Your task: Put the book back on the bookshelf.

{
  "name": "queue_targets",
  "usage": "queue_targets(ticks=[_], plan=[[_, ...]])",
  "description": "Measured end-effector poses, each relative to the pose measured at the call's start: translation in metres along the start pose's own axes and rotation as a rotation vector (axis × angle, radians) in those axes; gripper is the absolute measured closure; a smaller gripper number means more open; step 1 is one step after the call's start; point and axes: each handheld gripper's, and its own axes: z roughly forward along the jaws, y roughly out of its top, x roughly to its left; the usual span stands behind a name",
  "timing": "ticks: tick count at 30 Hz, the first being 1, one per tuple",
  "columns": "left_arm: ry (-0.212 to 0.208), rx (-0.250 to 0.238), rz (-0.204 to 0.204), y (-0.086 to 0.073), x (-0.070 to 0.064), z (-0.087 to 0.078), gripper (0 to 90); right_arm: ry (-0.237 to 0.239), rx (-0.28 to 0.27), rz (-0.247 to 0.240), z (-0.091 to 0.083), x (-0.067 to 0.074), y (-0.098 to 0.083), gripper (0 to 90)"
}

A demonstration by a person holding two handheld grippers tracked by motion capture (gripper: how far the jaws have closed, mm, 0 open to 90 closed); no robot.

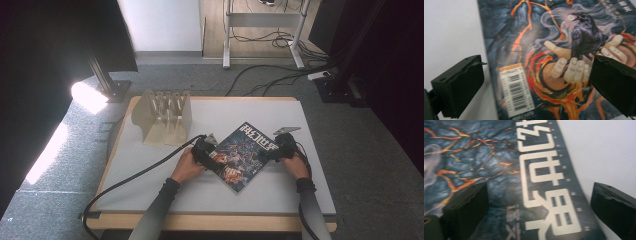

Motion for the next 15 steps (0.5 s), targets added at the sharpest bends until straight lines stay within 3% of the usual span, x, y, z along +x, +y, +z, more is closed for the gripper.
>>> queue_targets(ticks=[7,15], plan=[[-0.002,-0.009,0.000,-0.005,-0.004,-0.003,0.0,-0.001,-0.003,0.005,-0.002,0.005,-0.004,2.1],[-0.011,-0.016,0.003,-0.019,-0.009,-0.013,0.0,0.010,0.002,-0.010,-0.006,0.022,-0.010,1.4]])
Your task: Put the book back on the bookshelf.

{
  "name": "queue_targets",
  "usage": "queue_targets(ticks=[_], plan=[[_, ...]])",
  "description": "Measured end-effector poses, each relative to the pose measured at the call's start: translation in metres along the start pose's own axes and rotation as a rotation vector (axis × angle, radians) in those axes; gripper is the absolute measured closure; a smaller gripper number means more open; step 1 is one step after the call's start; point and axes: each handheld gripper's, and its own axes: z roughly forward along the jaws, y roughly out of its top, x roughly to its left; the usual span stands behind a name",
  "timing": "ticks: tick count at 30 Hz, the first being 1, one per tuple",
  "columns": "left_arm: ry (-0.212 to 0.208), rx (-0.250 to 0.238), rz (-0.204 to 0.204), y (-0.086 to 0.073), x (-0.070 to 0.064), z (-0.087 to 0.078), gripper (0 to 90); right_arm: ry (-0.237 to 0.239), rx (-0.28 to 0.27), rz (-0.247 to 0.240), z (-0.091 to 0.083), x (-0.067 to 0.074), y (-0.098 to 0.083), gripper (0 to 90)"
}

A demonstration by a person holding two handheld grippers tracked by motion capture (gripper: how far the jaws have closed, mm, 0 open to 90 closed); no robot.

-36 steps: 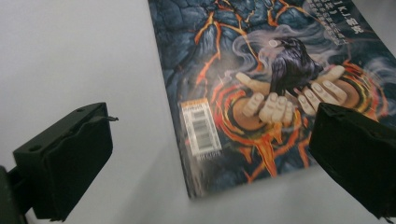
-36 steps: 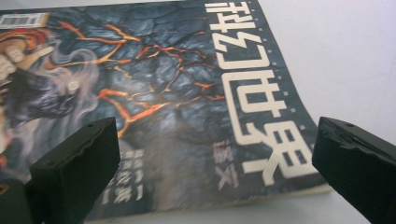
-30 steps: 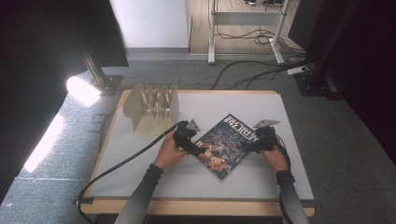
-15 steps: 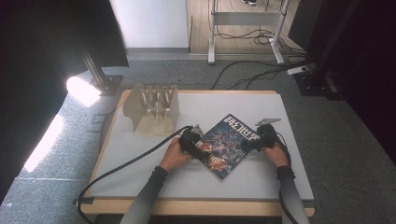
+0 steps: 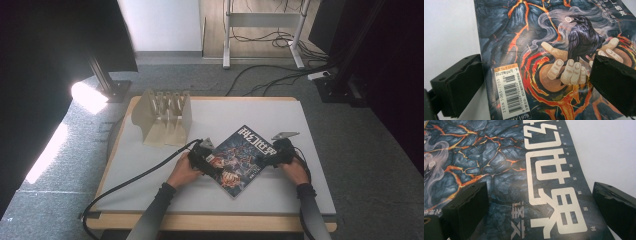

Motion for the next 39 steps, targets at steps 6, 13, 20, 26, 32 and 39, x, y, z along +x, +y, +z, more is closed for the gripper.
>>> queue_targets(ticks=[6,13,20,26,32,39], plan=[[-0.001,0.012,0.002,-0.011,-0.007,-0.010,0.0,0.003,-0.011,-0.002,-0.002,0.019,-0.006,1.2],[-0.003,0.015,0.004,-0.030,-0.020,-0.026,0.0,0.021,-0.005,-0.021,-0.006,0.043,-0.012,0.9],[-0.001,0.008,0.002,-0.041,-0.028,-0.034,0.0,0.014,-0.007,-0.029,-0.010,0.061,-0.017,1.2],[0.005,0.010,0.003,-0.042,-0.031,-0.035,0.0,-0.049,-0.010,-0.041,-0.028,0.064,-0.026,2.5],[0.007,0.015,0.007,-0.046,-0.044,-0.036,0.0,-0.076,-0.014,-0.008,-0.047,0.061,-0.043,3.1],[-0.028,0.041,0.046,-0.049,-0.060,-0.039,0.0,-0.095,0.020,-0.032,-0.044,0.062,-0.048,0.0]])
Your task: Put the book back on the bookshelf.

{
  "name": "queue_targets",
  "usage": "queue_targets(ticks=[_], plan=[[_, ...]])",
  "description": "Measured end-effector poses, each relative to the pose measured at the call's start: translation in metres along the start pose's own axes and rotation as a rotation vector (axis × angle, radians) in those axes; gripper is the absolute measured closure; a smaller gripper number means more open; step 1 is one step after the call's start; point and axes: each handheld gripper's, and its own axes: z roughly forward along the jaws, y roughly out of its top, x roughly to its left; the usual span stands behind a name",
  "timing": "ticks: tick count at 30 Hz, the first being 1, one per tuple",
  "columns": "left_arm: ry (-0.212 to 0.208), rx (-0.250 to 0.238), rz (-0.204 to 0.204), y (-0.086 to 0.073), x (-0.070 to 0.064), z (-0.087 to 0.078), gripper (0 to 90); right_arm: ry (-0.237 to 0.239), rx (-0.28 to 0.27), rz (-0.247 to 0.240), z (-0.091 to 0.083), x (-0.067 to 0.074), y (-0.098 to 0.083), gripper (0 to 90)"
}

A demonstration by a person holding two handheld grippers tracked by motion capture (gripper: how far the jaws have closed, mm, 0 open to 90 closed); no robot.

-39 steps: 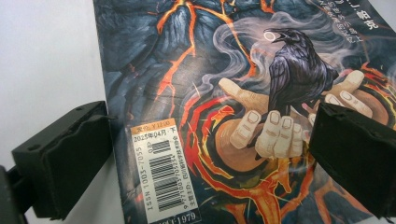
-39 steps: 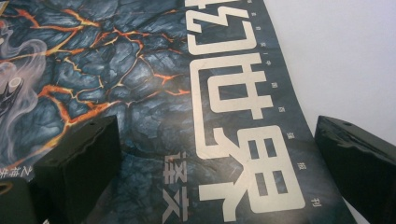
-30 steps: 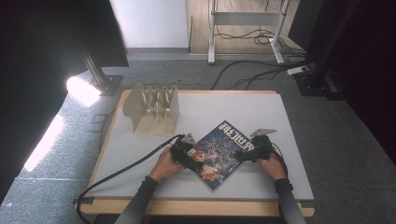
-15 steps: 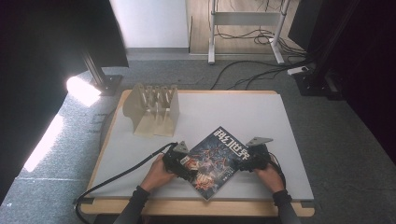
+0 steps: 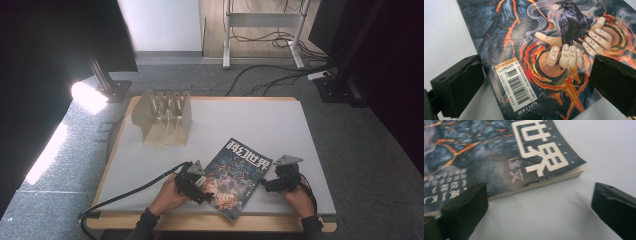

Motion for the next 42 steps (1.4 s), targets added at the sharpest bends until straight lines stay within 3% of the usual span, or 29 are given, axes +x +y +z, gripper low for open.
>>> queue_targets(ticks=[2,3,6,11,15,23,27,42], plan=[[-0.037,0.013,0.004,0.001,0.006,-0.003,0.0,0.000,0.005,0.000,0.001,-0.001,0.001,0.0],[-0.032,0.014,0.003,0.001,0.009,-0.005,0.0,-0.001,0.009,-0.003,0.002,-0.001,0.001,0.0],[0.031,0.021,-0.001,0.000,0.023,-0.015,0.0,-0.006,0.015,-0.004,0.002,0.000,0.002,0.0],[0.127,0.010,-0.052,-0.006,0.053,-0.027,0.0,-0.008,0.018,0.010,0.004,-0.001,0.004,0.0],[0.152,0.030,-0.059,-0.011,0.067,-0.020,0.0,-0.017,0.024,0.012,0.007,-0.002,0.008,0.0],[0.161,-0.025,-0.055,-0.018,0.064,-0.016,0.0,-0.019,0.035,0.021,0.014,-0.007,0.016,0.0],[0.151,-0.023,-0.041,-0.019,0.059,-0.017,0.0,-0.033,0.031,0.030,0.020,-0.011,0.022,0.0],[0.067,-0.023,0.047,-0.016,0.033,-0.010,0.0,-0.070,0.052,0.056,0.048,-0.026,0.053,0.0]])
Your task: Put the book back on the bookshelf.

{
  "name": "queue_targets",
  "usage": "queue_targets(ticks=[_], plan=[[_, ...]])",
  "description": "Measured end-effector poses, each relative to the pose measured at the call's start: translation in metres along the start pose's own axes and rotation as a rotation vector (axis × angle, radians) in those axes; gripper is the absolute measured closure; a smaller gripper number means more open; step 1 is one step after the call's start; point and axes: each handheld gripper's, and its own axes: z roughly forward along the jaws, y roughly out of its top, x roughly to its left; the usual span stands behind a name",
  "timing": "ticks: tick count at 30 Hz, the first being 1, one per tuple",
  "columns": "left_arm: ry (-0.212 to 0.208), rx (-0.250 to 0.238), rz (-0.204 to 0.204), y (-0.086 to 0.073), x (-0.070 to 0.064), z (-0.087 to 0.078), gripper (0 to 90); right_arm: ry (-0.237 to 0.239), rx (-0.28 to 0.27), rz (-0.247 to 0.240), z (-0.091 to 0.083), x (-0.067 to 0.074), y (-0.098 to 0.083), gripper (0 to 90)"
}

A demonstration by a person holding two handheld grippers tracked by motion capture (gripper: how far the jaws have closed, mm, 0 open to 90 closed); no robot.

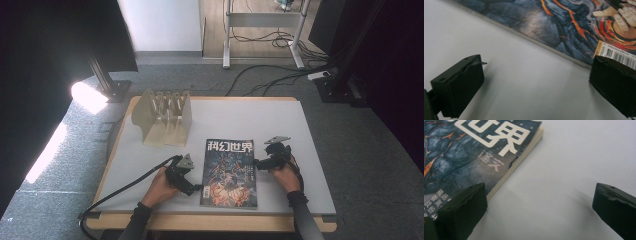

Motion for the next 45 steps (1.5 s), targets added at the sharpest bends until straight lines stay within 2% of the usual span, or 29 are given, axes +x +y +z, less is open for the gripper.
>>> queue_targets(ticks=[4,10,13,16,23,29,33,38,42,45], plan=[[-0.016,0.002,0.018,0.002,-0.005,0.002,0.0,-0.005,0.002,0.019,0.007,-0.001,0.009,1.6],[-0.045,0.002,0.051,0.008,-0.014,0.008,0.0,-0.026,-0.004,0.011,0.021,0.002,0.024,8.8],[-0.056,0.005,0.065,0.012,-0.019,0.011,0.0,-0.021,-0.013,0.011,0.026,0.004,0.031,11.5],[-0.039,0.002,0.050,0.013,-0.023,0.012,0.0,-0.026,-0.013,0.005,0.030,0.005,0.036,11.9],[-0.037,0.001,0.044,0.012,-0.023,0.012,0.0,0.015,0.002,0.010,0.029,-0.001,0.036,8.7],[-0.026,-0.002,0.024,0.013,-0.025,0.012,0.0,0.063,-0.024,0.021,0.008,0.000,0.035,8.7],[-0.022,-0.003,0.020,0.013,-0.025,0.013,0.0,0.139,-0.040,0.029,0.000,0.010,0.034,9.4],[-0.016,0.000,0.014,0.013,-0.026,0.013,0.0,0.242,-0.031,0.031,0.006,0.023,0.034,14.4],[-0.013,0.000,0.010,0.013,-0.026,0.013,0.0,0.270,-0.009,0.029,0.017,0.031,0.035,21.8],[-0.012,0.001,0.008,0.013,-0.026,0.013,0.0,0.299,-0.013,0.064,0.021,0.033,0.035,28.6]])
